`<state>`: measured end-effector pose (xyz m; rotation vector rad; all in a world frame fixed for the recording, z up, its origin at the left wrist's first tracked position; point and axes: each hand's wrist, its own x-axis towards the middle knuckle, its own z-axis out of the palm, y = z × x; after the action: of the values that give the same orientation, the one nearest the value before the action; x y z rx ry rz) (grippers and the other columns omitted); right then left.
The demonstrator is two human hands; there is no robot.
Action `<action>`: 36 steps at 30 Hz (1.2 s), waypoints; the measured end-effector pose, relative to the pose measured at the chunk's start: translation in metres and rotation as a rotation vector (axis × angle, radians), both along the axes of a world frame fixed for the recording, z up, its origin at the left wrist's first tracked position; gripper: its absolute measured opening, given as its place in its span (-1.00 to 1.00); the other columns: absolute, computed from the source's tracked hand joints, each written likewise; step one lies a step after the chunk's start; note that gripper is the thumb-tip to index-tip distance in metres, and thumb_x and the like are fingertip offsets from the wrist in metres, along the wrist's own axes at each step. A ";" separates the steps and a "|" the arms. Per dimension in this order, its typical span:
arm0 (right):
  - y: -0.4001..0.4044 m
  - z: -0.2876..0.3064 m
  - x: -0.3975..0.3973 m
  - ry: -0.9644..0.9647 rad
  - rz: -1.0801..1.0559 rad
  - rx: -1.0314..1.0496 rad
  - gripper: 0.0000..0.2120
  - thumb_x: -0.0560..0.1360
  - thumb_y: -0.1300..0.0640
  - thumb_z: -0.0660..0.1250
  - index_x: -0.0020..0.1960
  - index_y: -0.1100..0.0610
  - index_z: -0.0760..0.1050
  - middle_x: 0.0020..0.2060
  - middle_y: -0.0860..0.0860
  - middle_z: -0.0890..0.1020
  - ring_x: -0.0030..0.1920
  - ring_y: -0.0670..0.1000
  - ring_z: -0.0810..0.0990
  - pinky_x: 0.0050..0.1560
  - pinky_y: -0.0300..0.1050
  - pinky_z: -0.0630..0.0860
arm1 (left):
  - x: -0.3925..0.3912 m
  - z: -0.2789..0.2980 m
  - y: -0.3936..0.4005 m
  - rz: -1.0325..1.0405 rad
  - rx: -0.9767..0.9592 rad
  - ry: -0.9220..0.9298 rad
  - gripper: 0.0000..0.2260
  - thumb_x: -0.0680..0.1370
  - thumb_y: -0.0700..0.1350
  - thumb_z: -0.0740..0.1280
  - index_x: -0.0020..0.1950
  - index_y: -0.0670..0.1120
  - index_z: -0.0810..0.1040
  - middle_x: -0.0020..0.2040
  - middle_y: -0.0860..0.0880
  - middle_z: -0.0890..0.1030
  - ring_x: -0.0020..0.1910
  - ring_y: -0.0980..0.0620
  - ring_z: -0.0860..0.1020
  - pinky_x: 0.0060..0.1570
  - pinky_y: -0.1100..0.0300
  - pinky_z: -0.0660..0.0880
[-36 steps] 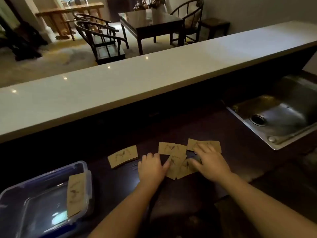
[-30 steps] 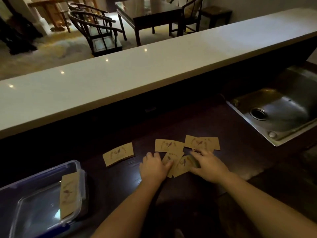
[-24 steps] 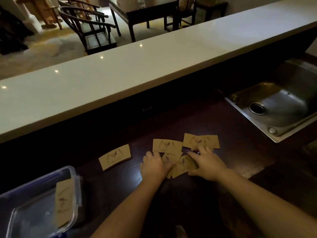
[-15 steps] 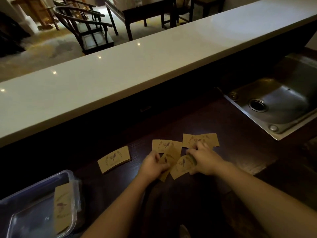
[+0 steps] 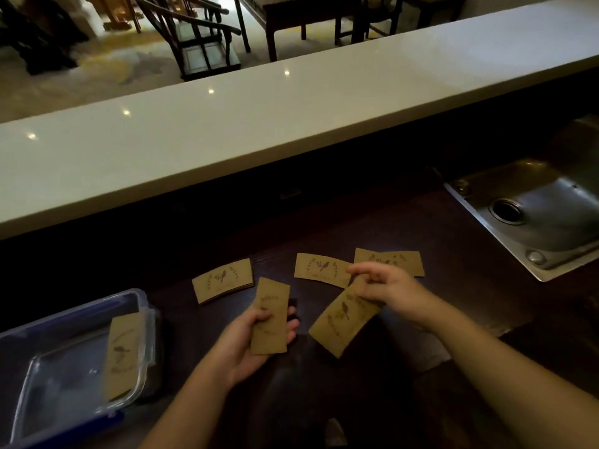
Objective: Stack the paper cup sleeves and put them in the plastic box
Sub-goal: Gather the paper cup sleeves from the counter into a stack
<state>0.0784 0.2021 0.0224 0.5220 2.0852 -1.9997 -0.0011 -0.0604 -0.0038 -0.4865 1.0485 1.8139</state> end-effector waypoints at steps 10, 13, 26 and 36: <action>-0.065 0.001 -0.029 0.146 0.152 0.165 -0.79 0.41 0.10 0.45 -0.01 -0.15 0.56 -0.14 -0.10 0.68 -0.12 -0.17 0.65 -0.14 -0.17 0.61 | 0.027 0.001 0.018 -0.281 0.310 -0.124 -0.48 0.47 0.24 0.28 0.28 -0.08 0.54 0.11 -0.21 0.64 0.16 -0.23 0.57 0.21 -0.39 0.37; -0.076 -0.007 -0.026 0.188 0.134 0.293 -0.82 0.40 -0.03 0.42 -0.02 -0.22 0.55 -0.11 -0.14 0.61 -0.13 -0.16 0.61 -0.24 -0.10 0.64 | 0.032 -0.001 0.016 -0.242 0.329 -0.121 -0.49 0.45 0.18 0.31 0.22 -0.17 0.58 0.07 -0.24 0.63 0.01 -0.22 0.62 0.11 -0.26 0.50; 0.031 -0.030 -0.025 -0.064 -0.020 1.154 -0.46 0.46 -0.12 0.33 0.38 0.07 0.37 0.30 0.06 0.49 0.28 0.12 0.34 0.19 0.02 0.34 | 0.029 -0.008 -0.002 -0.097 0.426 -0.047 -0.41 0.31 -0.26 0.42 0.29 0.15 0.50 -0.08 -0.23 0.55 -0.14 -0.16 0.54 0.00 -0.23 0.50; 0.071 -0.035 -0.018 -0.327 0.126 1.203 -0.35 0.31 -0.24 0.44 0.30 0.01 0.40 0.22 0.07 0.46 0.23 0.15 0.36 0.17 0.13 0.37 | 0.021 -0.002 0.016 0.070 0.310 -0.121 -0.67 0.41 -0.06 0.39 0.16 -0.01 0.48 -0.12 -0.24 0.57 -0.31 -0.09 0.53 -0.32 0.04 0.57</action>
<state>0.0601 0.2735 -0.0124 0.7642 2.7529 -0.3419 0.0198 -0.0449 -0.0059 -0.4411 0.6604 1.9399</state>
